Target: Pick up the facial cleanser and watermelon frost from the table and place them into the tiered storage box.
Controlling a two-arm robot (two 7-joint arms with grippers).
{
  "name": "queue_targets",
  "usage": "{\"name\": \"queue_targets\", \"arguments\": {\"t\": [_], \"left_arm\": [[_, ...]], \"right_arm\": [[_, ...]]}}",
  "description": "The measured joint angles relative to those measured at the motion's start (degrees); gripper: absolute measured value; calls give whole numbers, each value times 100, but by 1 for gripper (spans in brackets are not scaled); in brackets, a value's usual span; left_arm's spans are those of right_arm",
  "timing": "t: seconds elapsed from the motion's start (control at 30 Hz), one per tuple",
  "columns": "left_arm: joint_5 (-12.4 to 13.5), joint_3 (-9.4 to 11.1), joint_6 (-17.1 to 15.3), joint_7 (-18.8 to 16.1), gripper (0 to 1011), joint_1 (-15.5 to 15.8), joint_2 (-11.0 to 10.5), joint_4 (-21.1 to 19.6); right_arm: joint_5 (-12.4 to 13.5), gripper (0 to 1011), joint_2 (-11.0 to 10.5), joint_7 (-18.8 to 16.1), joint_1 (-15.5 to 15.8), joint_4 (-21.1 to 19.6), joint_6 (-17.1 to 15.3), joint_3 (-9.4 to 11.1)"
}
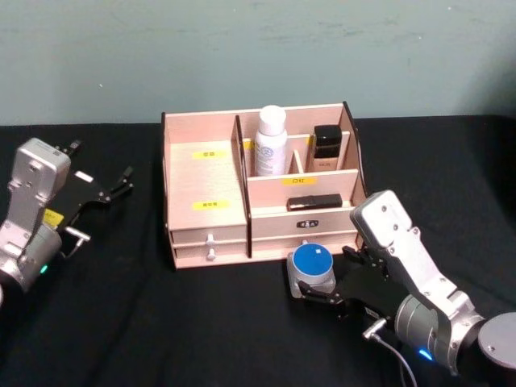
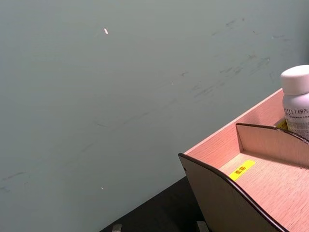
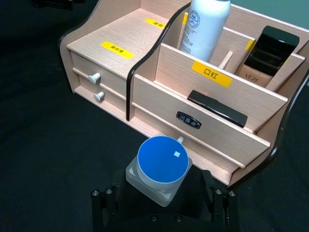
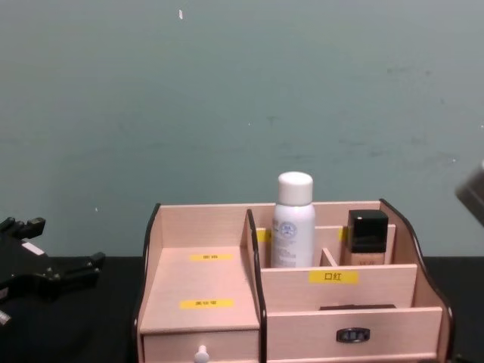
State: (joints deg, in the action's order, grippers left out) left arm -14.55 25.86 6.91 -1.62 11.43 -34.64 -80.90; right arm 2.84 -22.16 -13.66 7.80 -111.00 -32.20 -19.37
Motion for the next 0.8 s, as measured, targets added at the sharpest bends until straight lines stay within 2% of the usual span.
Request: {"name": "queue_targets", "arguments": {"t": [0.3, 0.8], "left_arm": [[0, 0, 0, 0, 1001, 0, 0, 0], [0, 0, 0, 0, 1001, 0, 0, 0]], "right_arm": [[-122, 1000, 256, -35, -156, 202, -76, -35], [-365, 1000, 452, -92, -276, 401, -88, -24]]}}
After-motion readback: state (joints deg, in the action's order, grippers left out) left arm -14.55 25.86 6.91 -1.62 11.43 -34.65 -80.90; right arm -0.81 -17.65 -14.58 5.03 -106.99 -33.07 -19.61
